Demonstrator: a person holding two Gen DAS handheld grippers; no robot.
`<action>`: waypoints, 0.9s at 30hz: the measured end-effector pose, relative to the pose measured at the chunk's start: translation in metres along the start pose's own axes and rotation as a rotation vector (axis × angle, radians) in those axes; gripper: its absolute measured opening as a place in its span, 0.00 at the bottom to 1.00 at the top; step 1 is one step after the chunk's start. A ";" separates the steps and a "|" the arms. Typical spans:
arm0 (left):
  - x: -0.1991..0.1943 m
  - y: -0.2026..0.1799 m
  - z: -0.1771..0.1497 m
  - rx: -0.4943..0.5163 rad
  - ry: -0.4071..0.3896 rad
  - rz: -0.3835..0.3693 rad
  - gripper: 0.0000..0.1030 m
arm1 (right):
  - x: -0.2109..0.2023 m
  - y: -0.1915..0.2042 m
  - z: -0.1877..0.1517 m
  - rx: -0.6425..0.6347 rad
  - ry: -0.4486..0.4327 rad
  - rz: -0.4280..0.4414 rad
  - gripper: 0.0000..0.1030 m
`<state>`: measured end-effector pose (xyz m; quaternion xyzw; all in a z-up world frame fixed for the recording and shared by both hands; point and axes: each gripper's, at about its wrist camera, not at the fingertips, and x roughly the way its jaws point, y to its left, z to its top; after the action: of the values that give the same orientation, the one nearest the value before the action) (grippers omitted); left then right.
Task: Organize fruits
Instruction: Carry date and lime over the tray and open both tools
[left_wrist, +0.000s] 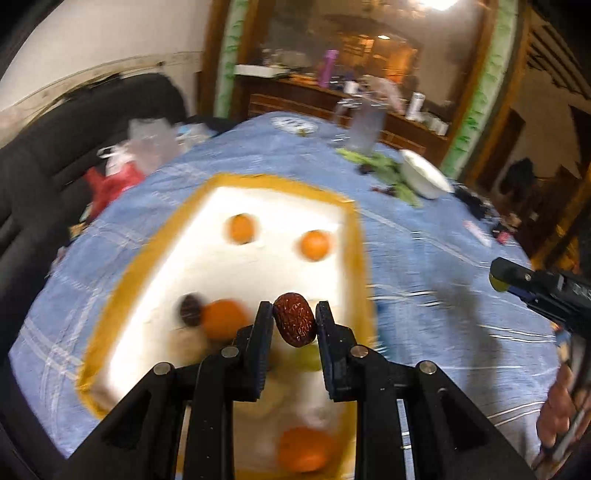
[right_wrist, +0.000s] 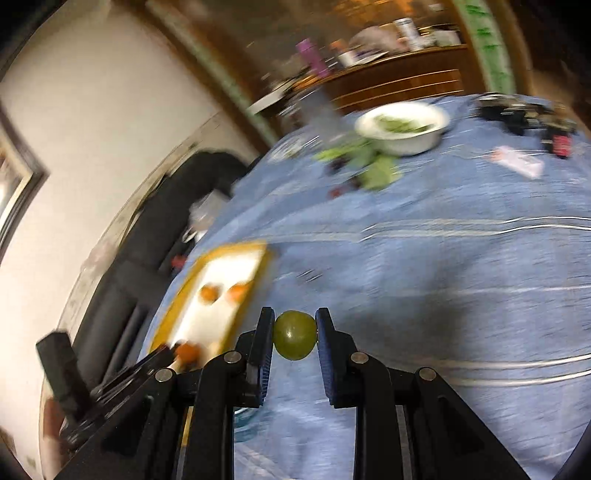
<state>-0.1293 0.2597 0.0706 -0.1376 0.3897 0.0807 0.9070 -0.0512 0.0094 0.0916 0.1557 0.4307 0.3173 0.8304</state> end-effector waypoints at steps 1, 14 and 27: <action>0.001 0.009 -0.002 -0.013 0.007 0.012 0.22 | 0.012 0.015 -0.005 -0.022 0.021 0.012 0.24; -0.014 0.065 -0.013 -0.110 -0.032 -0.005 0.59 | 0.096 0.109 -0.037 -0.185 0.118 -0.007 0.64; -0.022 0.068 -0.015 -0.121 -0.057 -0.033 0.66 | 0.068 0.001 -0.040 0.193 0.038 0.015 0.72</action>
<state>-0.1713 0.3185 0.0641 -0.1963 0.3559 0.0928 0.9090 -0.0549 0.0547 0.0266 0.2321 0.4735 0.2836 0.8009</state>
